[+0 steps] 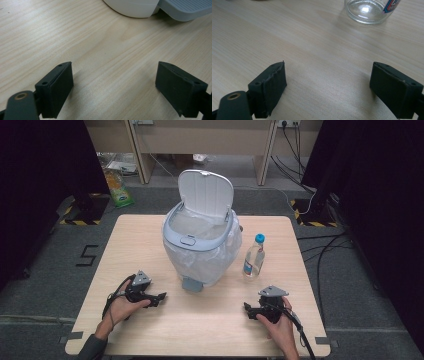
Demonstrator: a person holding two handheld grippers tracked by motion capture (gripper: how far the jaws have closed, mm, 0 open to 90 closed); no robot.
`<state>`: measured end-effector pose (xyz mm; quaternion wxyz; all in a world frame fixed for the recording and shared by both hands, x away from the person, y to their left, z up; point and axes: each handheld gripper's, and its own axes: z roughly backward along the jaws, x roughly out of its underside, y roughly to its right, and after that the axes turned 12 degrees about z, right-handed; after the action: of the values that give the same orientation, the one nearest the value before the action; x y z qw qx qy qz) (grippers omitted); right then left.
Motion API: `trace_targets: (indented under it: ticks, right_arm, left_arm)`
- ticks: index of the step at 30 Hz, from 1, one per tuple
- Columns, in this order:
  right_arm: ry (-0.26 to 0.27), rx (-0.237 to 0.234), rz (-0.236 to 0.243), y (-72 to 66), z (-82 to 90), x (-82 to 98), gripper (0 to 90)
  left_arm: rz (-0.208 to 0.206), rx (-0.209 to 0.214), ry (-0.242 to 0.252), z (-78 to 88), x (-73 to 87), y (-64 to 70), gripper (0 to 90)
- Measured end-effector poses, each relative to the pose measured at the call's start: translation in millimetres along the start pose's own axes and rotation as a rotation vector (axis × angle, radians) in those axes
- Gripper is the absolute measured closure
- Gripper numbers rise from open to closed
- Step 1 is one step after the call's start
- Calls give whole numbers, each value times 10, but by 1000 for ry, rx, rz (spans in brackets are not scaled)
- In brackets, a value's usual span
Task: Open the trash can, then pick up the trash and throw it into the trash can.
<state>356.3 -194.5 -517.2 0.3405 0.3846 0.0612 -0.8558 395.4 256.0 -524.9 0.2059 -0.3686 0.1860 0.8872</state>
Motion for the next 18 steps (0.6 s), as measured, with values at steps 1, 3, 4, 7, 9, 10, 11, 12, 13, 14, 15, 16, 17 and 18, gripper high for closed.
trace_targets:
  ticks: [1, 3, 4, 7, 9, 10, 11, 12, 13, 14, 15, 16, 17, 18]
  right_arm:
    - [0, 0, 0, 0, 0, 0, 141]
    - [0, 0, 0, -1, 1, 0, 142]
    - [-1, 1, 0, -1, 2, 1, 143]
    - [0, 4, 5, 0, 3, 2, 145]
    - [3, 6, 5, -1, 3, 3, 149]
    - [4, 8, 10, -1, 3, 3, 149]
    - [8, 9, 13, -2, 5, 3, 155]
    - [14, 14, 13, -3, 6, 2, 155]
    - [17, 18, 8, -2, 12, 0, 155]
    - [35, 32, 9, 7, 15, -3, 155]
    - [55, 42, 1, 14, 23, -10, 156]
    - [81, 58, -8, 24, 33, -21, 155]
    - [119, 76, -14, 37, 41, -36, 155]
    - [145, 88, -13, 52, 56, -55, 153]
  left_arm:
    - [0, 0, 0, 0, 0, 0, 137]
    - [2, 1, -4, 1, -1, 1, 135]
    - [2, 1, 0, -3, 0, 2, 135]
    - [0, 0, 1, -5, -1, 1, 133]
    - [0, -1, 0, -6, -3, 2, 130]
    - [0, -1, -1, -8, -4, 2, 129]
    - [0, -1, -2, -9, -5, 3, 126]
    - [0, -1, -2, -9, -6, 3, 124]
    - [0, -1, -3, -10, -6, 3, 124]
    - [-1, -1, -3, -10, -7, 3, 123]
    - [-1, -1, -3, -11, -7, 3, 122]
    - [0, -1, -2, -12, -7, 4, 121]
    - [0, 0, -2, -14, -8, 4, 120]
    - [-1, -2, -4, -15, -10, 5, 117]
